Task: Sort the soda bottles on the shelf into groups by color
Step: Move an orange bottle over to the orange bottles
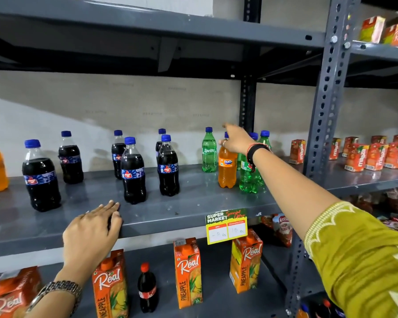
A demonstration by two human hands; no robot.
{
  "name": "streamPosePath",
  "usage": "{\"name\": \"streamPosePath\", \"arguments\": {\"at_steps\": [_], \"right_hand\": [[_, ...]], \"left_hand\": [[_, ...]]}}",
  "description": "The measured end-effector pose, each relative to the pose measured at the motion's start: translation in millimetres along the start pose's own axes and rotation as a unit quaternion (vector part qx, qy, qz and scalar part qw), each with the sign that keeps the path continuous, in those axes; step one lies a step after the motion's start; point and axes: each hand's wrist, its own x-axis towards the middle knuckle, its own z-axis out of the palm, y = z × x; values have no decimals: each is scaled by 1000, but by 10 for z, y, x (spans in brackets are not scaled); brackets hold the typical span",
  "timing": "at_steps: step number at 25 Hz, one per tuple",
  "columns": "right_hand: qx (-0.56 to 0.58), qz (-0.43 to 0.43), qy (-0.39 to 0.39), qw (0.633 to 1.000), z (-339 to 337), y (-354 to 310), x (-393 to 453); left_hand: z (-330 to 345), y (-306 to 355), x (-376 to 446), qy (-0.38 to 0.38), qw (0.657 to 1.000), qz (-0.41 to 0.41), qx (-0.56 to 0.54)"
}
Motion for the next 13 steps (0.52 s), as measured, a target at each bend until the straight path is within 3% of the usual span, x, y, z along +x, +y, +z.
{"name": "streamPosePath", "arguments": {"at_steps": [5,10,13], "right_hand": [[61,66,42,995,99,37,46],[286,101,28,952,23,17,-40],[360,90,34,928,-55,-3,-228]], "left_hand": [[-10,-17,-3,-8,1000,2,-15],[-8,-14,-9,-1,1000,7,-27],[-11,-13,-12,1,1000,7,-23]]}}
